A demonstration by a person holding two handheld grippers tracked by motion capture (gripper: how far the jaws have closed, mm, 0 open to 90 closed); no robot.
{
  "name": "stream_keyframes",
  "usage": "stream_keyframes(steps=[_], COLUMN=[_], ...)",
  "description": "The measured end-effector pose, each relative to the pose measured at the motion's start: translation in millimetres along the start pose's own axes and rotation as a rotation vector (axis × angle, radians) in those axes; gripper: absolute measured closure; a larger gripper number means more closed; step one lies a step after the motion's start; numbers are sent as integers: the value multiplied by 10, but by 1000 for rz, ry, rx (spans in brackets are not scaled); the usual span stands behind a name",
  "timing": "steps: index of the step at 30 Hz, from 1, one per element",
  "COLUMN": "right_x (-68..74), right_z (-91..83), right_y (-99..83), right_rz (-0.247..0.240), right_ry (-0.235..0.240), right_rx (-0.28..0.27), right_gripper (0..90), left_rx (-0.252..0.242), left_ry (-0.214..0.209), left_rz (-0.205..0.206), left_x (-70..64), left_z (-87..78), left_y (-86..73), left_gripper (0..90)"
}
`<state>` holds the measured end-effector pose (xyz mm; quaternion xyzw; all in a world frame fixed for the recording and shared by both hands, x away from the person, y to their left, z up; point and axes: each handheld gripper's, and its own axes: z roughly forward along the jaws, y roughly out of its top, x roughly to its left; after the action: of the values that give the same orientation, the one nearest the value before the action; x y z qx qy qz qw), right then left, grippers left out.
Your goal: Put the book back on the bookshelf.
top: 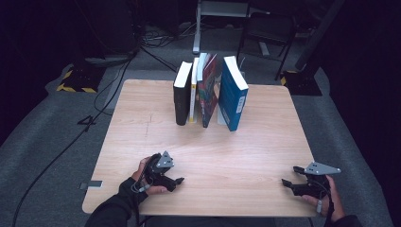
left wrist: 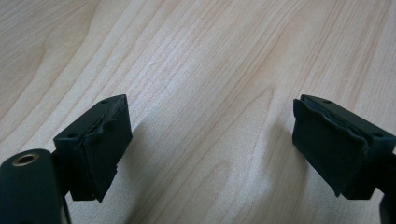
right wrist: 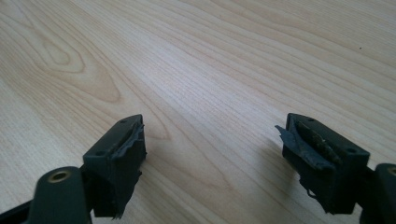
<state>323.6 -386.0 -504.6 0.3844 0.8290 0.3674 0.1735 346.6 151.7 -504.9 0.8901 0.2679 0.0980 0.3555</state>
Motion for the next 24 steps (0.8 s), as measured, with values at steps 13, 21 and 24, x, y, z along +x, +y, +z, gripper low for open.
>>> stream_keyframes(steps=[13, 21, 24], right_x=[-5, -4, -4], right_z=[5, 5, 4], right_y=[4, 4, 3], right_rz=[-1, -1, -1], right_ry=[3, 2, 2], right_rx=[-1, -1, -1], right_gripper=[209, 209, 209], left_rx=[0, 1, 1], left_ry=[-3, -4, -4], left_rz=[1, 5, 5], left_x=[3, 7, 7], left_z=[0, 3, 3], left_y=[0, 4, 4], left_gripper=[124, 122, 122])
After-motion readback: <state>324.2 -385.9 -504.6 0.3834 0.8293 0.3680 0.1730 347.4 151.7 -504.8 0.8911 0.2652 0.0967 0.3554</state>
